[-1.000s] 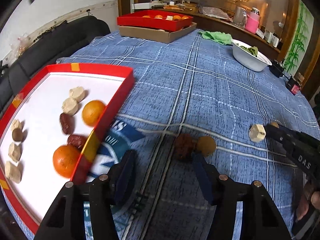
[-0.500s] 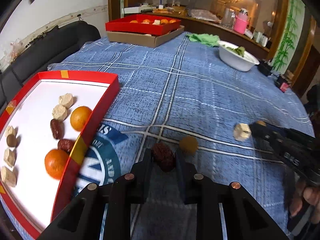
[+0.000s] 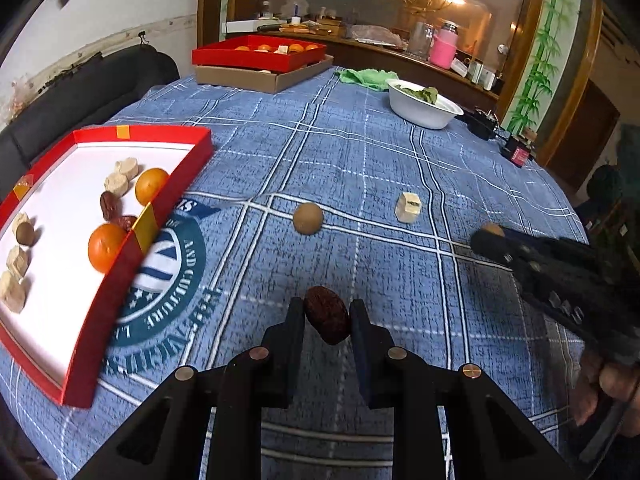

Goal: Organize fruits
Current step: 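Carry the brown fruit and red date toward the red tray with both grippers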

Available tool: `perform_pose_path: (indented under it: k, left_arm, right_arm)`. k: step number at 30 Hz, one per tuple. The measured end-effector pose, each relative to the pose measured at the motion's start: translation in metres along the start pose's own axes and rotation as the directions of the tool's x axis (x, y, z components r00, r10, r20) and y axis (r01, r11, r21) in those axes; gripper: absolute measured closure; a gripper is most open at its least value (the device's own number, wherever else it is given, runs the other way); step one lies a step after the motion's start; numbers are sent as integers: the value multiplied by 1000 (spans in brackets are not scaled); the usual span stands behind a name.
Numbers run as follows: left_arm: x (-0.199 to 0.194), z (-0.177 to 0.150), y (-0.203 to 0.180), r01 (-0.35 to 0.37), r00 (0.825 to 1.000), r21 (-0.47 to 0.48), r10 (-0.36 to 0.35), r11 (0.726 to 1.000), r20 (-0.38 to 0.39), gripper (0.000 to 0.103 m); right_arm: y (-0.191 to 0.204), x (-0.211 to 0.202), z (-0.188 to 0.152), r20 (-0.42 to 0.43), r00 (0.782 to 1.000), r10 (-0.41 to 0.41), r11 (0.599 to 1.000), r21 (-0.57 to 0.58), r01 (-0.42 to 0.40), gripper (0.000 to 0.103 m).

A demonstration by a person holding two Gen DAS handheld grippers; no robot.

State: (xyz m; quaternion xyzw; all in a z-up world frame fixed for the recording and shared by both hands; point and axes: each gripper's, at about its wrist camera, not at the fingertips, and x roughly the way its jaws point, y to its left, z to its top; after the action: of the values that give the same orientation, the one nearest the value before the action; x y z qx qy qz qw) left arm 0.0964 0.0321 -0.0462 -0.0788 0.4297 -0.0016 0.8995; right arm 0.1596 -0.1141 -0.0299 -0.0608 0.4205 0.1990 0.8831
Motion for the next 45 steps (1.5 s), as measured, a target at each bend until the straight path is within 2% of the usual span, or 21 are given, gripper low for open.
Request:
perform_pose_path:
  k: [9,14,28,45]
  left_arm:
    - [-10,-10,2,0,1000,-15,0,1000,1,81]
    - [-16,-14,4,-2,1000,-19,2,1000,10,81]
    - [-25,-18,9,-17,1000,-29,18,999,20,81]
    - [-30,-16,15,-25,999,-37,26,999,29,81]
  right_arm:
    - [20,-28,-37,-18,1000,12,999,-49,-12,82]
    - [27,-33,-45,-20,1000,19,999,-48,-20,82]
    - [46,-51,-44,23,999,45,997,-67,-43,82]
    - [59,-48,-39,28,996,81,993,-88,-79,82]
